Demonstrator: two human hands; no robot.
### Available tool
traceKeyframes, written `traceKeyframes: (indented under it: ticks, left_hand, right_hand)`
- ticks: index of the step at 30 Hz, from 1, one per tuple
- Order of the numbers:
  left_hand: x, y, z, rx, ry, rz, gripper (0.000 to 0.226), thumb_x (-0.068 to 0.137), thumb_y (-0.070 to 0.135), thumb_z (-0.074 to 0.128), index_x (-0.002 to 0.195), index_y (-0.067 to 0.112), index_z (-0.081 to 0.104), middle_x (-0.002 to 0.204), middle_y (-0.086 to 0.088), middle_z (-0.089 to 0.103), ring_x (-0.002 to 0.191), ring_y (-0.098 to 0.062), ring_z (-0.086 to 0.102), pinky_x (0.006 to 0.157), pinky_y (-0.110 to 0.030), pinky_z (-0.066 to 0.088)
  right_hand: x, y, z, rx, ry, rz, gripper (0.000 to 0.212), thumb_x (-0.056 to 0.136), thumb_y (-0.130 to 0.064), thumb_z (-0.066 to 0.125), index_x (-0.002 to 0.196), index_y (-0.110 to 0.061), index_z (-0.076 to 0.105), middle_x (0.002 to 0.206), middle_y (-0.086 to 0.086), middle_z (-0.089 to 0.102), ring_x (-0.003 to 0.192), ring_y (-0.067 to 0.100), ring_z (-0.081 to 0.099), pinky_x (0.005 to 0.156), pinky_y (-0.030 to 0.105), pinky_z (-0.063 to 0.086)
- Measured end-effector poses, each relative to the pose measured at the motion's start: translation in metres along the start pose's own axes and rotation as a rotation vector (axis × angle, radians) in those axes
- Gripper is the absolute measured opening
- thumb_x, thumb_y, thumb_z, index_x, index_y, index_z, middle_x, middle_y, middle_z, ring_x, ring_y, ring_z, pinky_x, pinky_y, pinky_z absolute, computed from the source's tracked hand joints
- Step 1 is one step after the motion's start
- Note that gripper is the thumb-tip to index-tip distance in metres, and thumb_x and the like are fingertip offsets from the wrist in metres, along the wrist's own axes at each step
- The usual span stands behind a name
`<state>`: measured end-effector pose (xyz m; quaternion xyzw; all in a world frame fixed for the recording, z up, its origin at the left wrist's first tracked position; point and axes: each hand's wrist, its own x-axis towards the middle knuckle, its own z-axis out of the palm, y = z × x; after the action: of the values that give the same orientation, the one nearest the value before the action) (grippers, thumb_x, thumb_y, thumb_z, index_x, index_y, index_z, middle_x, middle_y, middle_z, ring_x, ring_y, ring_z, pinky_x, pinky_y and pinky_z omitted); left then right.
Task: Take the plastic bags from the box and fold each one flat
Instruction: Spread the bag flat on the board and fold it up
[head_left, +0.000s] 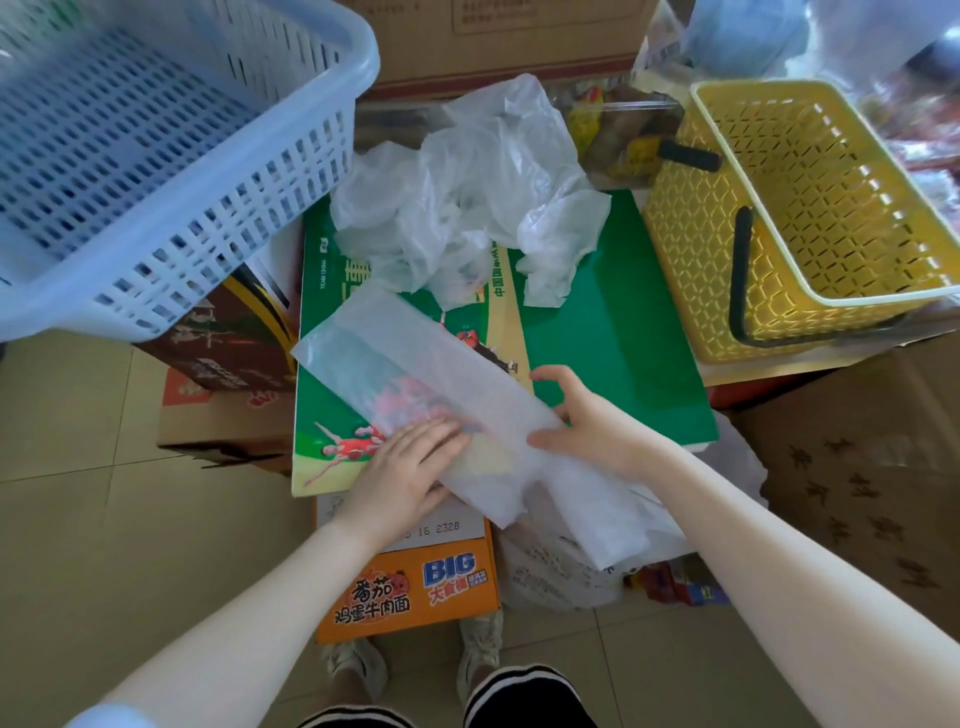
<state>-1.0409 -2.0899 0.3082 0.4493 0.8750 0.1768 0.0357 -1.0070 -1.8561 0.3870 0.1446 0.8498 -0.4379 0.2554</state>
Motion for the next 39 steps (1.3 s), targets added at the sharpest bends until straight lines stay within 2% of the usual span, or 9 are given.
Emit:
traceKeyframes:
  ticks: [6, 11, 19, 21, 25, 28, 31, 35, 39]
  left_hand:
    - [-0.003, -0.004, -0.016, -0.583, 0.061, -0.256, 0.037, 0.092, 0.026, 0.036, 0.116, 0.016, 0.062, 0.118, 0.002, 0.061, 0.113, -0.010, 0.053, 0.101, -0.029, 0.039]
    - [-0.004, -0.005, -0.036, -0.924, 0.070, -0.604, 0.026, 0.098, 0.020, 0.038, 0.083, 0.014, 0.058, 0.068, 0.003, 0.053, 0.060, 0.002, 0.045, 0.065, -0.022, 0.035]
    - [-0.002, -0.008, -0.046, -1.134, 0.058, -0.658, 0.014, 0.092, 0.026, 0.051, 0.101, 0.033, 0.059, 0.099, 0.021, 0.064, 0.093, 0.005, 0.058, 0.079, -0.013, 0.039]
    - [0.000, -0.006, -0.047, -1.108, 0.100, -0.664, 0.004, 0.088, 0.030, 0.058, 0.091, 0.029, 0.061, 0.088, 0.018, 0.065, 0.081, 0.006, 0.059, 0.070, -0.009, 0.039]
    - [-0.002, -0.006, -0.044, -0.987, 0.256, -0.717, 0.055, 0.083, 0.054, 0.056, 0.049, 0.015, 0.037, 0.043, 0.010, 0.036, 0.044, -0.004, 0.035, 0.050, -0.017, 0.024]
    - [-0.009, -0.009, -0.032, -0.925, 0.174, -0.668, 0.053, 0.083, 0.057, 0.052, 0.054, 0.012, 0.058, 0.082, -0.008, 0.065, 0.072, -0.012, 0.056, 0.065, -0.021, 0.038]
    - [-0.013, -0.011, -0.024, -0.596, 0.191, -0.566, 0.033, 0.089, 0.024, 0.058, 0.064, 0.006, 0.070, 0.131, 0.009, 0.046, 0.122, -0.005, 0.037, 0.099, -0.010, 0.024]
    - [-0.016, -0.018, -0.019, -0.279, 0.209, -0.562, 0.028, 0.084, 0.019, 0.065, 0.063, 0.002, 0.067, 0.127, -0.012, 0.054, 0.123, -0.031, 0.043, 0.102, -0.046, 0.037]
    - [-0.011, -0.012, -0.026, -0.164, 0.257, -0.584, 0.031, 0.074, 0.012, 0.072, 0.096, 0.004, 0.052, 0.126, -0.019, 0.051, 0.120, -0.036, 0.046, 0.102, -0.046, 0.037]
  right_hand:
    - [-0.010, -0.020, -0.001, 0.448, -0.113, 0.030, 0.024, 0.094, -0.014, 0.045, 0.091, -0.015, 0.069, 0.084, 0.004, 0.067, 0.056, 0.017, 0.060, 0.048, 0.024, 0.048]
    - [-0.005, -0.020, -0.005, 0.685, -0.290, -0.043, 0.035, 0.077, 0.006, 0.043, 0.101, -0.007, 0.065, 0.081, 0.002, 0.071, 0.070, 0.014, 0.066, 0.062, 0.025, 0.054]
    - [0.017, -0.042, 0.030, 0.266, 0.370, -0.225, 0.020, 0.086, 0.005, 0.054, 0.079, -0.009, 0.065, 0.093, -0.002, 0.055, 0.087, 0.016, 0.052, 0.071, 0.015, 0.044]
    - [0.020, -0.045, 0.039, 0.306, 0.416, -0.252, 0.021, 0.092, -0.007, 0.050, 0.076, -0.002, 0.062, 0.085, 0.005, 0.056, 0.072, 0.020, 0.052, 0.060, 0.024, 0.042]
    - [0.039, -0.054, 0.050, 0.310, 0.535, -0.153, 0.033, 0.096, -0.022, 0.046, 0.074, 0.001, 0.040, 0.066, 0.006, 0.039, 0.058, 0.014, 0.031, 0.047, 0.020, 0.023]
    - [0.057, -0.051, 0.059, 0.174, 0.417, 0.013, 0.028, 0.096, -0.025, 0.043, 0.072, -0.010, 0.040, 0.066, 0.002, 0.042, 0.057, 0.015, 0.034, 0.049, 0.028, 0.024]
    - [0.064, -0.048, 0.063, 0.039, 0.373, 0.115, 0.039, 0.097, -0.019, 0.036, 0.059, -0.011, 0.032, 0.061, 0.003, 0.037, 0.055, 0.016, 0.032, 0.048, 0.031, 0.019]
    - [0.068, -0.053, 0.064, -0.031, 0.443, 0.194, 0.041, 0.096, -0.013, 0.031, 0.055, -0.013, 0.032, 0.062, 0.006, 0.037, 0.066, 0.026, 0.038, 0.049, 0.031, 0.021]
    - [0.075, -0.055, 0.066, -0.162, 0.410, 0.255, 0.037, 0.093, -0.032, 0.033, 0.064, -0.013, 0.043, 0.073, 0.009, 0.051, 0.070, 0.028, 0.046, 0.054, 0.028, 0.030]
